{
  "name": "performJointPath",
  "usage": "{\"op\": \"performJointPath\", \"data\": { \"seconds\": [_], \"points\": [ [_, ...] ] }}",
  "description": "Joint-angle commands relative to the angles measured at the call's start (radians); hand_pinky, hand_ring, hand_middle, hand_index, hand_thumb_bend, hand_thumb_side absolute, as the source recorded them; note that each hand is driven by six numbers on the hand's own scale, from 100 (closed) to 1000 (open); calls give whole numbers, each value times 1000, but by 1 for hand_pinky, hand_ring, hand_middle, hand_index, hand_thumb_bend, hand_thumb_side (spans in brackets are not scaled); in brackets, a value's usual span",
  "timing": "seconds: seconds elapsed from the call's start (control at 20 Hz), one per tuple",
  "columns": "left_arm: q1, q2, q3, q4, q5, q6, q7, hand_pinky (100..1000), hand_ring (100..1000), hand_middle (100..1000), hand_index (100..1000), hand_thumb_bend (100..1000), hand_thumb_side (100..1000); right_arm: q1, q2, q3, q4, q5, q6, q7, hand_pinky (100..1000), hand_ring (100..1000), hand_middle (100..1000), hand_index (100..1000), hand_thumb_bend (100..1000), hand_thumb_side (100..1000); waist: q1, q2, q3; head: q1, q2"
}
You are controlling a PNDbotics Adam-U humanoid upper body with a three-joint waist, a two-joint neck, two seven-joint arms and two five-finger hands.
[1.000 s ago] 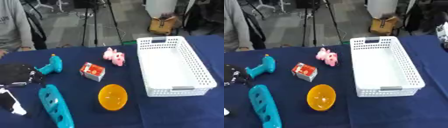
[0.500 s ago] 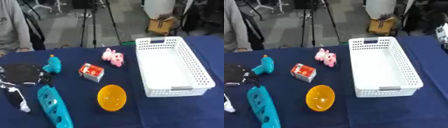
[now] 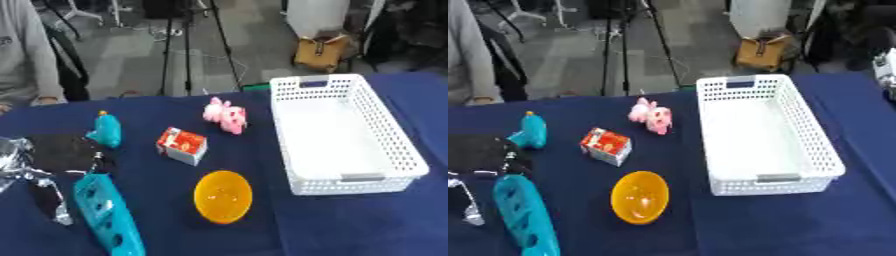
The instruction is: Pick up objects on the table and place them in the box.
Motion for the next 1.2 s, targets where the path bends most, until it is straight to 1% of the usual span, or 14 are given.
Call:
{"op": "performJointPath", "data": {
  "seconds": [0.05, 0.45, 0.85, 1.0, 1.1, 1.2],
  "points": [
    [-19, 4, -1, 21, -27, -61, -17, 778, 793, 755, 840, 921, 499, -15, -14, -1, -6, -6, -2, 4, 481, 553, 616, 800, 131, 570, -3, -9, -2, 3, -7],
    [-7, -13, -6, 53, -71, -84, 25, 776, 791, 751, 840, 912, 498, -17, -12, -1, -7, -7, -2, 4, 481, 552, 616, 801, 131, 570, -3, -7, -4, 5, -5],
    [8, -23, -13, 81, -81, -98, 27, 768, 789, 754, 842, 908, 515, -17, -11, -2, -7, -7, -2, 6, 481, 551, 616, 801, 134, 570, -3, -6, -4, 7, -2],
    [8, -25, -14, 81, -79, -100, 27, 766, 786, 752, 842, 902, 517, -17, -10, -2, -7, -7, -2, 6, 481, 550, 615, 801, 136, 570, -2, -7, -4, 23, 1],
    [8, -26, -15, 81, -77, -101, 25, 765, 785, 746, 842, 895, 517, -17, -10, -2, -6, -6, -1, 6, 481, 550, 615, 801, 138, 570, -2, -7, -4, 31, 6],
    [8, -29, -16, 84, -72, -102, 22, 763, 783, 742, 839, 890, 517, -17, -9, -2, -7, -7, -1, 7, 481, 550, 616, 801, 139, 570, -2, -7, -4, 41, 22]
  ]
}}
